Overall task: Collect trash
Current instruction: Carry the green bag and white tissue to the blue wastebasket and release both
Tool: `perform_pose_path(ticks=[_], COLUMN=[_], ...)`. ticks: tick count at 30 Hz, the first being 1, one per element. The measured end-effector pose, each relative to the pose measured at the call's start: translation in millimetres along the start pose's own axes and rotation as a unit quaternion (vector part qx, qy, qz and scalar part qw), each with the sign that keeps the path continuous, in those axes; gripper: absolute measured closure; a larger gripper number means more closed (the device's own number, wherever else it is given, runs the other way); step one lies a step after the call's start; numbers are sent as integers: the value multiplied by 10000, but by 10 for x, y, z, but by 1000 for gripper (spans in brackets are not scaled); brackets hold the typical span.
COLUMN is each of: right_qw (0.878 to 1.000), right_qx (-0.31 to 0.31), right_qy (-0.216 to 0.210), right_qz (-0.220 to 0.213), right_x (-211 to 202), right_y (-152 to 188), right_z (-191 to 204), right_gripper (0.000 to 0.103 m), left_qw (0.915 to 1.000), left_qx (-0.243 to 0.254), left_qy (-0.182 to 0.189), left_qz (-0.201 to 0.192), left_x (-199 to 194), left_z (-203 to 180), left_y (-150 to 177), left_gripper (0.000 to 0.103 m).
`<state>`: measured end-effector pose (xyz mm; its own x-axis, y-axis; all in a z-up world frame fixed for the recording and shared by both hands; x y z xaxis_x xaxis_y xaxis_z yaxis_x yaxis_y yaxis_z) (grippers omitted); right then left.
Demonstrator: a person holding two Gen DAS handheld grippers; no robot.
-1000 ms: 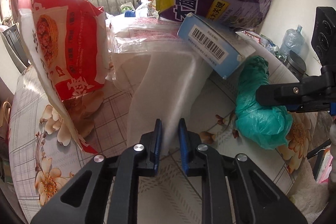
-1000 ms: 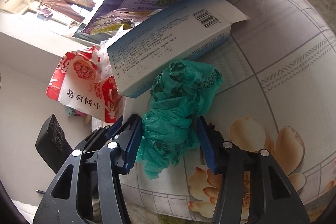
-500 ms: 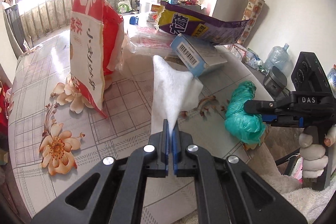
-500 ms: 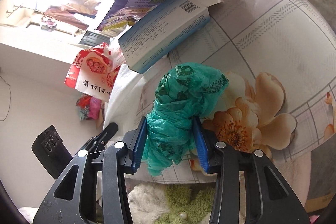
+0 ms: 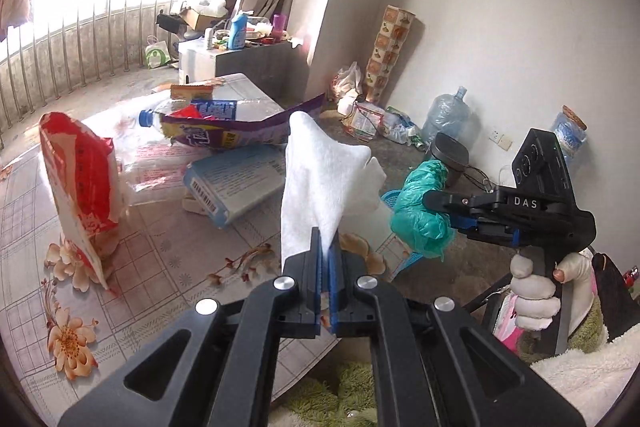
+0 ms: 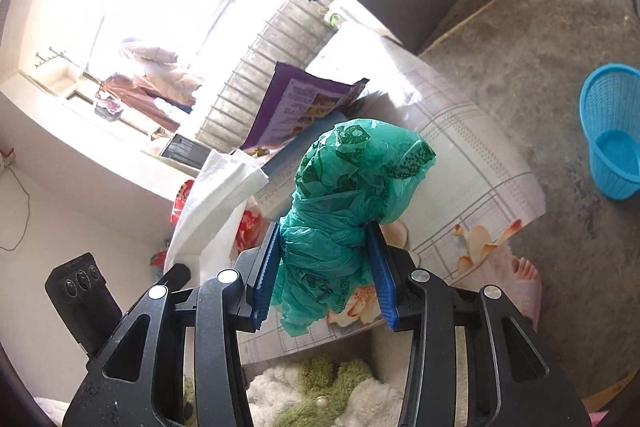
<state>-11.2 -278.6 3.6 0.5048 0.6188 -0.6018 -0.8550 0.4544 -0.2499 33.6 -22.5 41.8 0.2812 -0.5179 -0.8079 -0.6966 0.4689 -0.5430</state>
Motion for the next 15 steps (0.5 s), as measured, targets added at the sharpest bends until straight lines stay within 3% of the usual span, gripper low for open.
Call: perform_pose_path(ticks=[4,8,15], right_qw=[9980,9914,9701], right_qx=[303,641,1560], right_qy=[150,433,988], right_qz=[-531,-1058,-1573], right_x=[-325,-675,-850], right_y=[-100,-227,-497], right_z=[-276,-622,-1422], right_gripper=[63,63,63], left_qw=[9985,9942,9728], left_qx=[490,868,1763], left_qy=[217,433,636], left_qz=[98,456,1361], left_x=[268,738,1985], left_z=[-379,-793,-1644], left_y=[-439,-862,-1451], left_gripper=[101,101,101])
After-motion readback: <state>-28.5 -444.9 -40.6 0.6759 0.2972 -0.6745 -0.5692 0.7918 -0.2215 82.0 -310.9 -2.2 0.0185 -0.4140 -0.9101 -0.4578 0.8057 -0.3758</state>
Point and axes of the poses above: each gripper's, at about its wrist camera, not at the fingertips, and x roughly the way its jaws point, z to its left, y to its underside, the point moved 6 cm from there along x, roughly the way its jaws point, and after that the axes turned 15 degrees about z, right-handed, at the moved point
